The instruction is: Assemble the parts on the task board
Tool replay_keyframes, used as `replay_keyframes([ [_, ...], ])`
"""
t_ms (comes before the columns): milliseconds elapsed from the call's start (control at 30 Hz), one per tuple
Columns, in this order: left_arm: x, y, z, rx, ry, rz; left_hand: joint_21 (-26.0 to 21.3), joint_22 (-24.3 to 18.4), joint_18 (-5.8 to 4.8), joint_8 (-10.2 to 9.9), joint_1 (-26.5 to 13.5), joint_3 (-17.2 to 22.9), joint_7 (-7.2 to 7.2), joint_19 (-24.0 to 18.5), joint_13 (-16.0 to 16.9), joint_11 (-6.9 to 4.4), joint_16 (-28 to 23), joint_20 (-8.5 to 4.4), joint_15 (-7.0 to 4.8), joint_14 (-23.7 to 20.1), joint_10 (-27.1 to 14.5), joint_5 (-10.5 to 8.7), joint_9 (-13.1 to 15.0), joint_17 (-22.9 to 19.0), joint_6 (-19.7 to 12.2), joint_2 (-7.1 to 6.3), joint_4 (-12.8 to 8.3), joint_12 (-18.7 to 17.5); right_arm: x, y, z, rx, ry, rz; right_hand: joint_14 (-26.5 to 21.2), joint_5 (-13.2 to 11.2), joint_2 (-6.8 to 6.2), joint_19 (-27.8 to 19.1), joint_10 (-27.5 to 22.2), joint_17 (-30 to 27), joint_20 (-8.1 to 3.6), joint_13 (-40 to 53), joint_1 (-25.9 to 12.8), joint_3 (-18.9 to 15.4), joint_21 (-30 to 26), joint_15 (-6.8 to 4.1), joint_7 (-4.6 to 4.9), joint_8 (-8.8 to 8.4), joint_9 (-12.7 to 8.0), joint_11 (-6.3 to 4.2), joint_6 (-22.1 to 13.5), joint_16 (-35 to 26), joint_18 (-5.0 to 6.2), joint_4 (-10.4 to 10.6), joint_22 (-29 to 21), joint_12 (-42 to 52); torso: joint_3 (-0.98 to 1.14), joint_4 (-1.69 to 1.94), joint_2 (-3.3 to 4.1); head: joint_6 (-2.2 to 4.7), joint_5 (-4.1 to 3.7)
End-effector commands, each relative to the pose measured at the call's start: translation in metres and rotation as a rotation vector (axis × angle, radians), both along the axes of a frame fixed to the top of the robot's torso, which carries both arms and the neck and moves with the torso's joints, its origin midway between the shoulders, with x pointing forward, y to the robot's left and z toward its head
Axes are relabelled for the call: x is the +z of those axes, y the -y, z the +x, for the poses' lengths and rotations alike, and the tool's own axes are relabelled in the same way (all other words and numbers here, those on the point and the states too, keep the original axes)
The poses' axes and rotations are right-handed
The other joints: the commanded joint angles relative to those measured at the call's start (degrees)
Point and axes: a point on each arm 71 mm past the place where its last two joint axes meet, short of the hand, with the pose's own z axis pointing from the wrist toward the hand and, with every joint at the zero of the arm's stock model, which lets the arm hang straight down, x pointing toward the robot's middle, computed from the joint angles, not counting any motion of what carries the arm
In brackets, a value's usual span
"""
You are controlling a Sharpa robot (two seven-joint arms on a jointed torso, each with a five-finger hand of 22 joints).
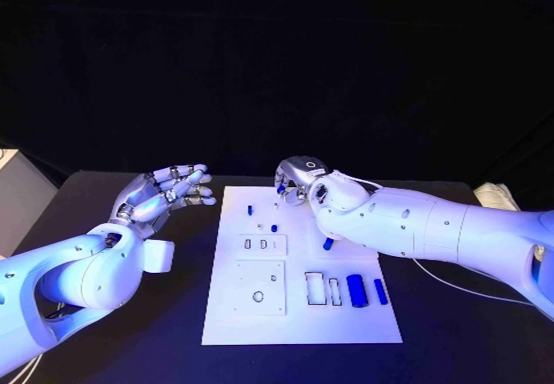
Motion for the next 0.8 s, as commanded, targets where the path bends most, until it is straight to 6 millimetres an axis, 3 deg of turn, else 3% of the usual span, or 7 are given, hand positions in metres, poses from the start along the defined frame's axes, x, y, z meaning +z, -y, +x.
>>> replay_keyframes([
  [33, 0.0024, 0.0024, 0.0002, -0.021, 0.006, -0.011, 0.2, 0.1, 0.46, 0.2, -0.6, 0.1, 1.97, -0.5, 0.0, 0.02, 0.3, 0.04, 0.08, -0.3, -0.3, -0.18, 0.1, 0.0, -0.5, -0.11, 0.0, 0.4, -0.0018, -0.0026, -0.0001, 0.018, -0.017, -0.015, 1.5, 0.3, 0.07, -0.2, 1.4, -0.1, 0.13, 1.8, 0.4, 0.3, 0.1, -0.04, 0.0, -0.33, 0.1, -1.22, -0.4, 0.2, -0.5, -0.1, -0.1, 0.3, -0.01, 0.01, 0.0, 0.15, -0.14],
  [800, 0.0029, 0.0013, 0.0019, -0.016, 0.006, -0.008, 0.3, 0.1, 0.46, 0.2, -0.6, 0.1, 1.98, -0.5, 0.0, 0.03, 0.4, 0.05, 0.09, -0.4, -0.3, -0.18, 0.1, 0.1, -0.5, -0.09, 0.0, 0.4, -0.0065, -0.0077, -0.0013, 0.037, -0.044, -0.03, 1.3, 0.3, -0.24, -1.0, 0.8, -0.9, 0.34, 1.8, -0.1, 0.5, -0.5, 0.2, 0.24, -0.61, 0.3, -0.94, -1.1, -0.2, -0.27, -0.2, -1.0, -0.3, -0.14, -0.06, 0.24, -0.22, -0.15],
])
